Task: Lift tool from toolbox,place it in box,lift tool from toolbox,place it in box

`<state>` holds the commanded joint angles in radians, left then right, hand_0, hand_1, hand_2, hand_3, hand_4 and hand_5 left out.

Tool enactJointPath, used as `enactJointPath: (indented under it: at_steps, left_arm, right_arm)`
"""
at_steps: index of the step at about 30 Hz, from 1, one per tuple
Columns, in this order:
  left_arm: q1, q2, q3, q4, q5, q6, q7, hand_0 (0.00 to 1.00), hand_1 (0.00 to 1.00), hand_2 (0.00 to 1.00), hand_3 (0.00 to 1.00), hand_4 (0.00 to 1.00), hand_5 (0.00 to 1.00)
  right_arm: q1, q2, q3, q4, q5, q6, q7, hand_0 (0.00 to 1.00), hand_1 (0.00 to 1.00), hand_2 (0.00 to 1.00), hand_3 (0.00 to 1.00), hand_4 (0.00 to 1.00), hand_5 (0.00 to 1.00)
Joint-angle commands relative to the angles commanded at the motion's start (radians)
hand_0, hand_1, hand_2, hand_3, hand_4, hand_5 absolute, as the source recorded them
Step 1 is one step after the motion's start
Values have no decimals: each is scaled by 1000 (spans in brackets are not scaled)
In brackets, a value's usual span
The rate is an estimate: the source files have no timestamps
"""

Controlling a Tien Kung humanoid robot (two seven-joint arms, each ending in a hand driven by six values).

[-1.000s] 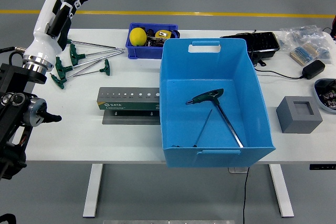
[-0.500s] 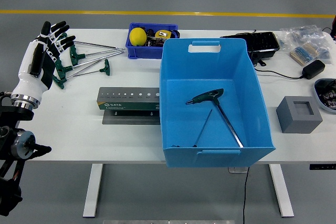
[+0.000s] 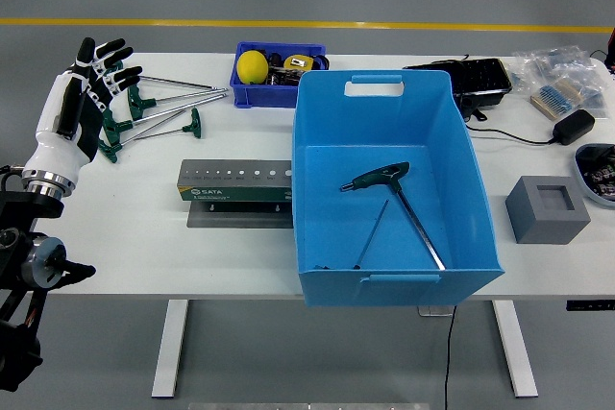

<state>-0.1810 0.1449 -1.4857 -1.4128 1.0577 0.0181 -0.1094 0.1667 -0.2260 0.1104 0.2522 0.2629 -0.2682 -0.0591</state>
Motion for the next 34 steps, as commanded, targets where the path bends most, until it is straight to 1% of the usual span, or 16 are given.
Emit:
enactJointPath:
  at_steps: [2, 3, 8, 9, 14, 15, 20, 21, 24, 28, 31, 34]
  left_arm:
    - [-4, 3, -2, -1, 1, -5, 3, 621, 668, 749, 729, 959, 923]
    - [-7, 5, -5, -3, 3, -7, 5, 349, 376, 490, 611, 967, 955]
    - [-25, 24, -18, -27, 0, -34, 25, 349, 376, 490, 611, 967, 955]
    - [-27, 25, -20, -30, -2, -36, 28, 133, 57, 126, 301, 998, 998]
    - [-39, 35, -28, -56, -38, -39, 37, 133, 57, 126, 301, 998, 998]
    - [-42, 36, -29, -54, -42, -39, 42, 113, 12, 81, 244, 998, 998]
    - [-55, 42, -25, -12, -32, -30, 84, 113, 12, 81, 244, 998, 998]
    - [-54, 43, -24, -10, -27, -29, 88, 106, 2, 66, 217, 998, 998]
    - [-47, 41, -28, -34, -21, -27, 92, 106, 2, 66, 217, 998, 998]
    - [-51, 37, -31, -63, -18, -34, 100, 105, 2, 64, 215, 998, 998]
    - [-58, 41, -27, -42, -14, -43, 111, 105, 2, 64, 215, 998, 998]
    - [-51, 45, -25, -22, -8, -50, 119, 105, 2, 64, 215, 998, 998]
  right_arm:
    - [0, 1, 4, 0, -6, -1, -2, 720, 691, 749, 561, 787, 716]
    - [0, 1, 5, 0, -8, -1, -3, 720, 692, 750, 560, 787, 715]
    - [-1, 2, 9, 0, -14, -2, -6, 720, 692, 750, 560, 787, 715]
    - [-2, 2, 9, 0, -15, -2, -6, 720, 691, 750, 560, 787, 715]
    - [-4, 3, 10, 0, -17, -1, -7, 720, 691, 750, 560, 787, 715]
    - [-5, 3, 11, 0, -18, -1, -8, 720, 691, 750, 561, 787, 715]
    - [-6, 4, 14, -1, -25, -2, -10, 720, 691, 750, 561, 787, 715]
    - [-6, 4, 14, -1, -24, -2, -10, 720, 691, 750, 561, 788, 715]
    - [-8, 6, 14, -1, -20, -2, -9, 720, 691, 750, 561, 788, 715]
    - [-10, 7, 18, 0, -30, -2, -12, 720, 691, 751, 560, 788, 715]
    - [-11, 7, 22, 0, -39, -2, -15, 720, 691, 751, 560, 788, 715]
    - [-12, 8, 19, 0, -35, -2, -14, 720, 691, 751, 560, 788, 715]
